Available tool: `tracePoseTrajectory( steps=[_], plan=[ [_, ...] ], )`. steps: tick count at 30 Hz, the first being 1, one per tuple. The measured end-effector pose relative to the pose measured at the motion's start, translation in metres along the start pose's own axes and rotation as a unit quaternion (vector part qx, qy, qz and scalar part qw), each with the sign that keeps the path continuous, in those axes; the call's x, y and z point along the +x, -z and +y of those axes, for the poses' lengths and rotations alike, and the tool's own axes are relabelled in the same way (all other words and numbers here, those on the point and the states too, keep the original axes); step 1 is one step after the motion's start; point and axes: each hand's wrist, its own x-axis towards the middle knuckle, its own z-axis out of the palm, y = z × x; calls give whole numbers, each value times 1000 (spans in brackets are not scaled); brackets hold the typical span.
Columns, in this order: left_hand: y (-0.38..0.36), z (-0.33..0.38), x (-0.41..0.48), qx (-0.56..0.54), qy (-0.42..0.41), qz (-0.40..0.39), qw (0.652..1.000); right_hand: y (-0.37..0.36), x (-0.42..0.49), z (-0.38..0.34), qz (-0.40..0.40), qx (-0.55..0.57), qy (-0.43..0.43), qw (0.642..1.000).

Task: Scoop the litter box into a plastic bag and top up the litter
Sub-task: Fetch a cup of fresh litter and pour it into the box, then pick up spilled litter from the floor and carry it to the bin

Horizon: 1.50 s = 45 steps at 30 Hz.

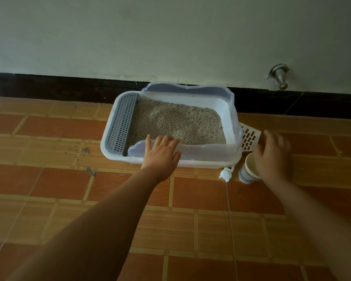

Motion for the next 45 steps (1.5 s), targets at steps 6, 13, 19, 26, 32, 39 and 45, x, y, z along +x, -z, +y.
tracePoseTrajectory(
  steps=[6, 13, 19, 26, 32, 39, 45],
  plan=[
    [9, -26, -26, 6, 40, 40, 998, -9, -1, -51, -11, -110, 257, 960],
    [25, -68, -70, 49, 86, 16, 995, -33, -25, -105, -89, -113, 336, 931],
    [39, -120, -138, 52, 161, -24, 985, -37, -57, -149, -123, -53, 417, 899],
    [70, -135, -193, -22, 244, -35, 969, -9, -98, -171, -206, 32, 376, 903],
    [58, -132, -200, -47, 244, -57, 967, -11, -113, -152, -307, 35, 254, 916],
    [20, -158, -163, -54, 213, -72, 973, -68, -112, -124, -373, 18, 109, 921],
    [-27, -172, -139, -59, 201, -144, 967, -107, -119, -120, -406, -90, 139, 899]
  ],
)
